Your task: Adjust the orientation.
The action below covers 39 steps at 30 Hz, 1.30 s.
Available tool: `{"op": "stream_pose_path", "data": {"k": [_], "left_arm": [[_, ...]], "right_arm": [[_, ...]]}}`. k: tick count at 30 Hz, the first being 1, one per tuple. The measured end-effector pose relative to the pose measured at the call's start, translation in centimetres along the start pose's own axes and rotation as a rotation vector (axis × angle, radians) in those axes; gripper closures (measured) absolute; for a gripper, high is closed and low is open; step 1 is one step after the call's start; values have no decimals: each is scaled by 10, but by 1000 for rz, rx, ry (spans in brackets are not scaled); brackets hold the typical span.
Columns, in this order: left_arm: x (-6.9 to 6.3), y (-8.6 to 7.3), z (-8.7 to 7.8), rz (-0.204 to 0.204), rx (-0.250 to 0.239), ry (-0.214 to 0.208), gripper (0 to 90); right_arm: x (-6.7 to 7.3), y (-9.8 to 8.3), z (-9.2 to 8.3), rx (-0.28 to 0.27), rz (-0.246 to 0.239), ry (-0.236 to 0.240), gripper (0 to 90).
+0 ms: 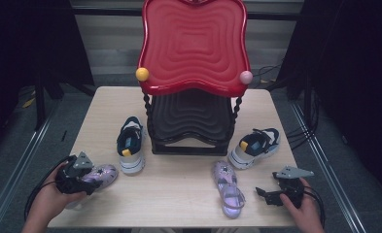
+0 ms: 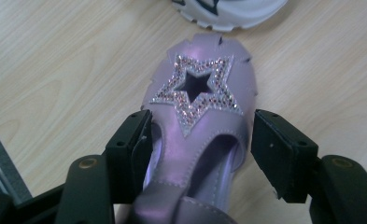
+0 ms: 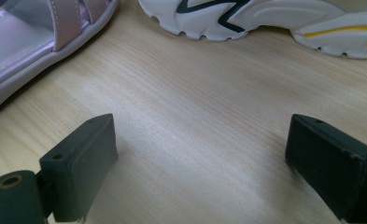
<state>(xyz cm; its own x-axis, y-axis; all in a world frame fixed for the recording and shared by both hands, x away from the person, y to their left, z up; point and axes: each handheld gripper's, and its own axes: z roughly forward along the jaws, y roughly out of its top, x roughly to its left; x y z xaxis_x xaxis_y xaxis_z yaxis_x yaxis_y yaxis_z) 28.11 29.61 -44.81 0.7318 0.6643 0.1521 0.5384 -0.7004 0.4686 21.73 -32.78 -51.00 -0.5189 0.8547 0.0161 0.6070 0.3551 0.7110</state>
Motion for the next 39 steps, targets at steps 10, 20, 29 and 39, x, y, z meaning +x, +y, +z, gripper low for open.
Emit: {"op": "stream_pose_path", "data": {"k": [10, 20, 29, 39], "left_arm": [[4, 2, -10, -128, 1, -32, 658], [10, 8, -20, -272, -41, 4, 726], [24, 36, -10, -415, -83, 33, 731], [29, 34, -9, -375, -194, 34, 631]], "right_arm": [[0, 1, 1, 0, 2, 2, 82], [0, 1, 1, 0, 3, 4, 82], [0, 1, 1, -2, -4, 6, 82], [0, 1, 1, -1, -2, 6, 83]]}}
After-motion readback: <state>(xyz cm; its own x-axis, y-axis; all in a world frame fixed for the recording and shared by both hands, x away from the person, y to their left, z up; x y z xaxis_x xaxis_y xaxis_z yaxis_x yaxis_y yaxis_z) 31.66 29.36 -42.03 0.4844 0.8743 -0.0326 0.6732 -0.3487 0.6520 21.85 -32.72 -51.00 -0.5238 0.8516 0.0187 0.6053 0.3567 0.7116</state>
